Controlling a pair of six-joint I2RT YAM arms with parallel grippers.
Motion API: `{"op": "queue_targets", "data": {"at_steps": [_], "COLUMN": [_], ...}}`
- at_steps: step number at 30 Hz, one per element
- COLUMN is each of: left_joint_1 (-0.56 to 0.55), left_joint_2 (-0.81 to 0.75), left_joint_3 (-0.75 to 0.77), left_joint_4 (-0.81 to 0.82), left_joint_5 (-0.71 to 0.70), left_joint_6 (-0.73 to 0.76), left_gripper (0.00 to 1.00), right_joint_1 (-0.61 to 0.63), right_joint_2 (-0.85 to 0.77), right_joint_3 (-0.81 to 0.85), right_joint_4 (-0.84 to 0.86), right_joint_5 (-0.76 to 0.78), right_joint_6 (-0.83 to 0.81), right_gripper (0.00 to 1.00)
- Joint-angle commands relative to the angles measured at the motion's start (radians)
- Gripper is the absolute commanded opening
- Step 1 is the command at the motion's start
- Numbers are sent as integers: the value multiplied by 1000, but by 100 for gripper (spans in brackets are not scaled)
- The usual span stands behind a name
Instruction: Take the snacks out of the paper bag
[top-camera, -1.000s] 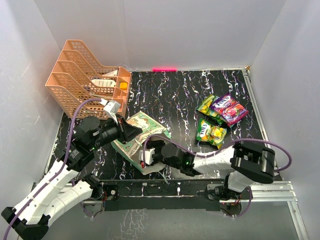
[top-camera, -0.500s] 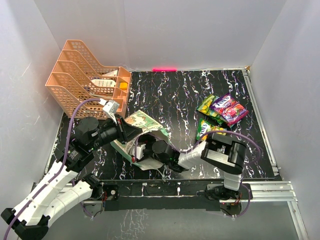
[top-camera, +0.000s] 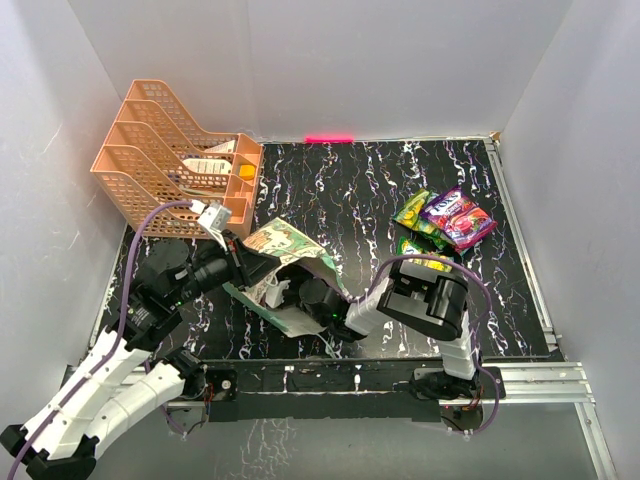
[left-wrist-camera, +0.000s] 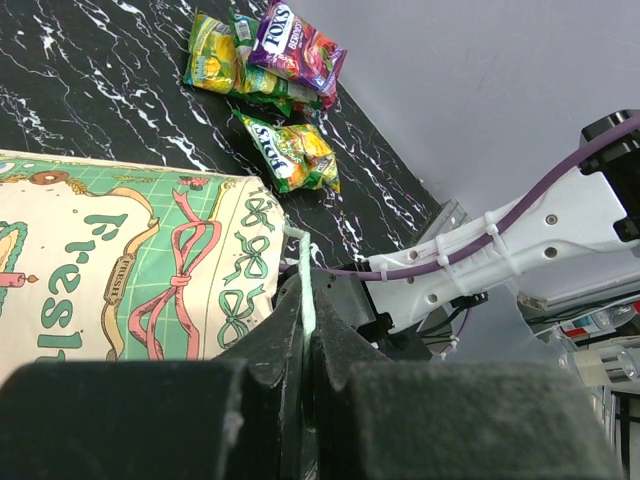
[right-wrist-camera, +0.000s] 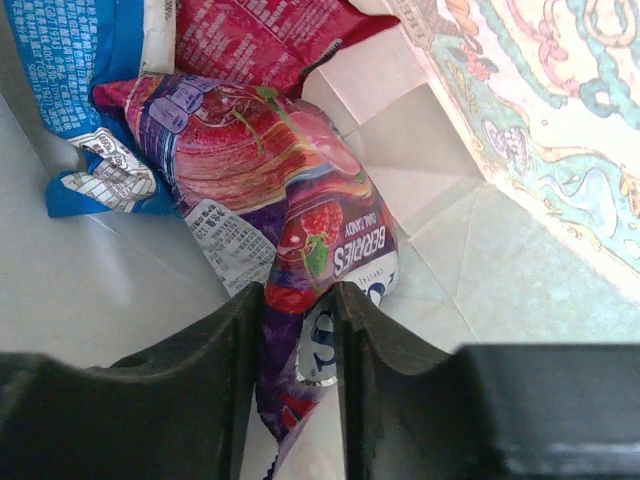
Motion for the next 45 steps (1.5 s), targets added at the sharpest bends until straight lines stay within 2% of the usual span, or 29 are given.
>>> {"op": "queue_targets", "data": {"at_steps": [1, 6, 7, 17, 22, 27, 31, 36, 45], "left_joint_1": [-2, -2, -2, -2, -1, -1, -2, -1, -2], "left_joint_2": [-27, -14, -11, 0, 1, 13, 12, 1, 8], "left_joint_3": [2, 3, 2, -16, -25, -6, 15, 21, 21], "left_joint_4": [-18, -29, -29, -4, 4, -10, -38, -70, -82], "left_joint_5": [-27, -44, -48, -68, -73, -94, -113, -167, -202], "left_joint_6": [-7, -3, -2, -7, -16, -13, 0, -6, -19], "left_gripper": [0, 0, 0, 0, 0, 0, 0, 0, 0], "right_joint_1": [-5, -4, -4, 5, 5, 5, 5, 5, 5], "right_joint_2": [-52, -153, -168, -374, -427, -519, -642, -759, -989], "right_joint_3": [30, 1, -7, -117, -134, -168, -166, -112, -84], "right_joint_4": [28, -68, -74, -177, -268, -309, -414, -658, -784], "right_joint_5": [18, -59, -67, -180, -128, -118, -189, -301, -329], "right_joint_6": [16, 84, 94, 244, 355, 339, 329, 357, 560], "right_gripper": [30, 9, 7, 7, 7, 7, 7, 7, 7]}}
